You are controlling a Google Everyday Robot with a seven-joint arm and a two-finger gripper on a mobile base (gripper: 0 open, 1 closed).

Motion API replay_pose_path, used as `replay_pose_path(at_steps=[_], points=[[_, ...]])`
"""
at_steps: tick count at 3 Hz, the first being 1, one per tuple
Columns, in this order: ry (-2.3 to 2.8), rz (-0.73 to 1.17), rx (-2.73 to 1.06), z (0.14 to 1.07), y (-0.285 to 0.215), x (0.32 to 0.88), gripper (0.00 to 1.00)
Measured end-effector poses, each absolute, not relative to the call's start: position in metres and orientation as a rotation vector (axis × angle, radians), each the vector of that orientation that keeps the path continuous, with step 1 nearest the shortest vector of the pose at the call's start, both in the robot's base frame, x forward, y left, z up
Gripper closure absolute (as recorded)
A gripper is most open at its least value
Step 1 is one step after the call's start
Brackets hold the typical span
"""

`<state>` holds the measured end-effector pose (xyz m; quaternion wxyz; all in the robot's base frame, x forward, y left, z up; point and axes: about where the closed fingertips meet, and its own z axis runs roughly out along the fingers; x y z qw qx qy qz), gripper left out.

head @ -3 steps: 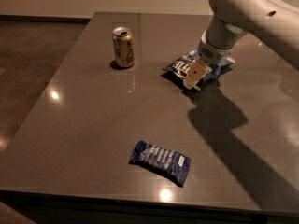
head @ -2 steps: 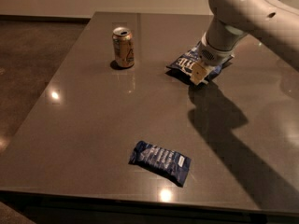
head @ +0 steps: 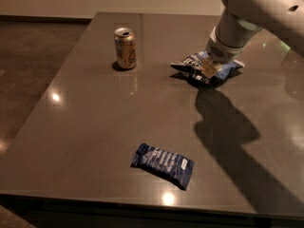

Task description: Move blue chip bag near rxbar blueberry

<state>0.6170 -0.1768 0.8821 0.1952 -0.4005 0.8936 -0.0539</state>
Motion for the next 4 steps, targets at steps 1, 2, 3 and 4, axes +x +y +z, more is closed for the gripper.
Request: replay_pose_path(at_steps=[1,2,3,4], points=[[2.439,-0.119,-1.259,0.906,-0.165,0.588,1.0],[2.409,-0.095,-1.335,0.915,-0.158,0.572,1.0],[2.383,-0.054,-1.454,0.921,-0.149,0.542,1.0],[2.369,0.005,-1.57,0.926,-0.147,0.501,1.0]])
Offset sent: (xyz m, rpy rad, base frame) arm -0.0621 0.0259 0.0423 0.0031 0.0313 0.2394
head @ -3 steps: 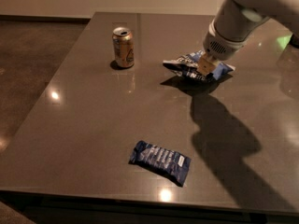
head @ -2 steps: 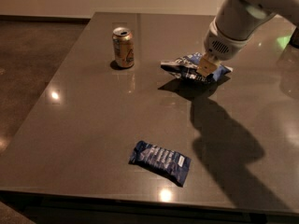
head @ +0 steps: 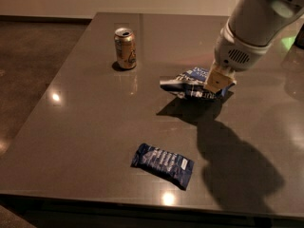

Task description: Move blue chip bag near rxbar blueberry

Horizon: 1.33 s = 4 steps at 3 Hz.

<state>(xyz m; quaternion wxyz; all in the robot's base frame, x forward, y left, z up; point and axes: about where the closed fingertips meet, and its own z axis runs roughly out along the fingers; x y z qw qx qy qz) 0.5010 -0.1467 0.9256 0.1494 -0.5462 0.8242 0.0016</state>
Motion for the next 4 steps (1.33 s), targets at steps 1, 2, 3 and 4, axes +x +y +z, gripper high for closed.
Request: replay_pose_path(at_steps=[1,2,3,4], points=[[2.356,0.068,-1.638,0.924,-0.141,0.477,1.0],[2.354,0.134,-1.678,0.92,-0.137,0.457,1.0],[2.348,0.192,-1.692,0.919,-0.135,0.44,0.87],[2.343,0.237,-1.697,0.92,-0.134,0.427,0.65]])
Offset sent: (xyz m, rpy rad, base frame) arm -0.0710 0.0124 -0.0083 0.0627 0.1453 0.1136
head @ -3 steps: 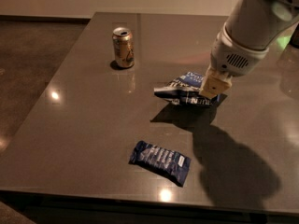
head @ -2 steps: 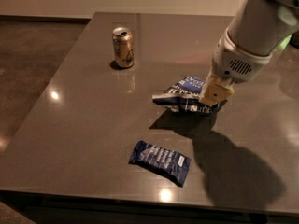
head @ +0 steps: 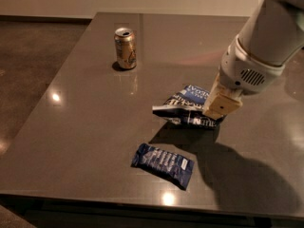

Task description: Move blue chip bag near rxbar blueberry

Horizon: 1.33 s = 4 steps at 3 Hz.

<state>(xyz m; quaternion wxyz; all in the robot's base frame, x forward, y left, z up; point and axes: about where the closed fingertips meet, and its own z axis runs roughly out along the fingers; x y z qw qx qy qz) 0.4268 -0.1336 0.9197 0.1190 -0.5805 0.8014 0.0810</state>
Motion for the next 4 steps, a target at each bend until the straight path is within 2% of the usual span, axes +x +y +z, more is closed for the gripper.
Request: replay_pose_path(at_steps=[1,2,3,4], points=[[2.341,0.28,-1.701,0.9184,-0.1319,0.4154,0.41],[2.332,0.276,-1.697,0.9202,-0.1303,0.4152,0.11],[2.328,0.272,-1.695,0.9214,-0.1294,0.4155,0.0],[2.328,0.272,-1.695,0.9214,-0.1294,0.4156,0.0]])
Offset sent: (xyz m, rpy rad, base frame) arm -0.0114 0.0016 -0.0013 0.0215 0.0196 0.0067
